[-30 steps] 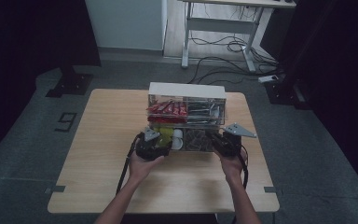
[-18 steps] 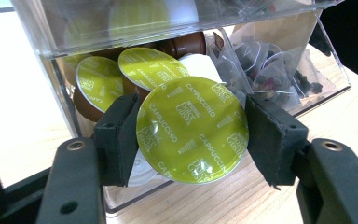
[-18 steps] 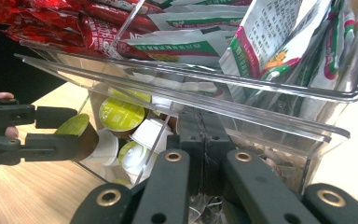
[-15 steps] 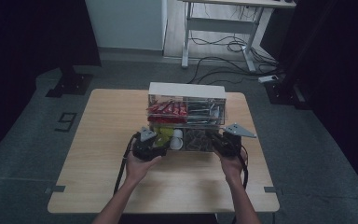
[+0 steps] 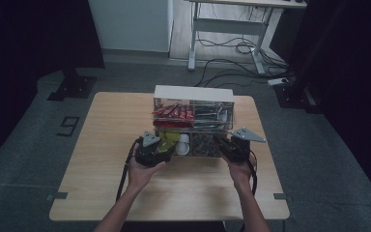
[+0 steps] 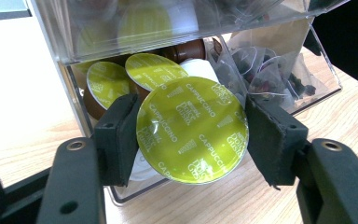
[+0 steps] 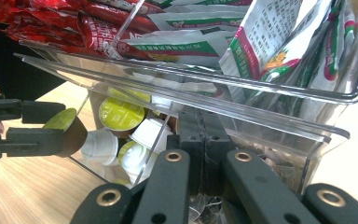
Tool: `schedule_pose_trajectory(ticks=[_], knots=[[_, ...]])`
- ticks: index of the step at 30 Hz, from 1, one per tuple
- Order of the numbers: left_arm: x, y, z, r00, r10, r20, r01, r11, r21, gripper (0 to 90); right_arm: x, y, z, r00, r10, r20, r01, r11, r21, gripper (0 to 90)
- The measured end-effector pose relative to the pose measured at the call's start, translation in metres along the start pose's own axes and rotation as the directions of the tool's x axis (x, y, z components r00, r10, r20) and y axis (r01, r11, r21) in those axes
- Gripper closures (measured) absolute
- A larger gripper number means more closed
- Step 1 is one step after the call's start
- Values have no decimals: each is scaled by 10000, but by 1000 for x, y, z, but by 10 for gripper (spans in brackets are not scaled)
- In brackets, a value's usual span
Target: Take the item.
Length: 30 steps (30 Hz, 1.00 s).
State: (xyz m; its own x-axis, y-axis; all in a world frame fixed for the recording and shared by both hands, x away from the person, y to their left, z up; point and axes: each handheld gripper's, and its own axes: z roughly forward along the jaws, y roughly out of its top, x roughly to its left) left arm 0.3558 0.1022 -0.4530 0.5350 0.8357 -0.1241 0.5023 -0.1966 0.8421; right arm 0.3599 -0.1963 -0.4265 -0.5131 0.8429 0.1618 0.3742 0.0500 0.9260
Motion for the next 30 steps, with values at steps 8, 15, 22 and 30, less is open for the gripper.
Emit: schedule_pose_trajectory(ticks=[8, 15, 22, 30], knots=[[3, -1, -7, 10000, -5, -46, 5, 10000, -44, 383, 0, 0, 0, 10000, -9, 10, 9, 10000, 20, 892], [7, -3, -14, 9999, -31, -114, 30, 9999, -97, 383, 0, 1, 0, 10000, -11, 38, 11, 10000, 33, 892], [12, -5, -21, 9999, -73, -147, 71, 9998, -161, 383, 0, 1, 0, 10000, -27, 49, 26, 10000, 43, 892], [17, -7, -27, 9996, -118, -262, 113, 9997, -206, 383, 1, 1, 0, 10000, -65, 72, 65, 10000, 60, 892]])
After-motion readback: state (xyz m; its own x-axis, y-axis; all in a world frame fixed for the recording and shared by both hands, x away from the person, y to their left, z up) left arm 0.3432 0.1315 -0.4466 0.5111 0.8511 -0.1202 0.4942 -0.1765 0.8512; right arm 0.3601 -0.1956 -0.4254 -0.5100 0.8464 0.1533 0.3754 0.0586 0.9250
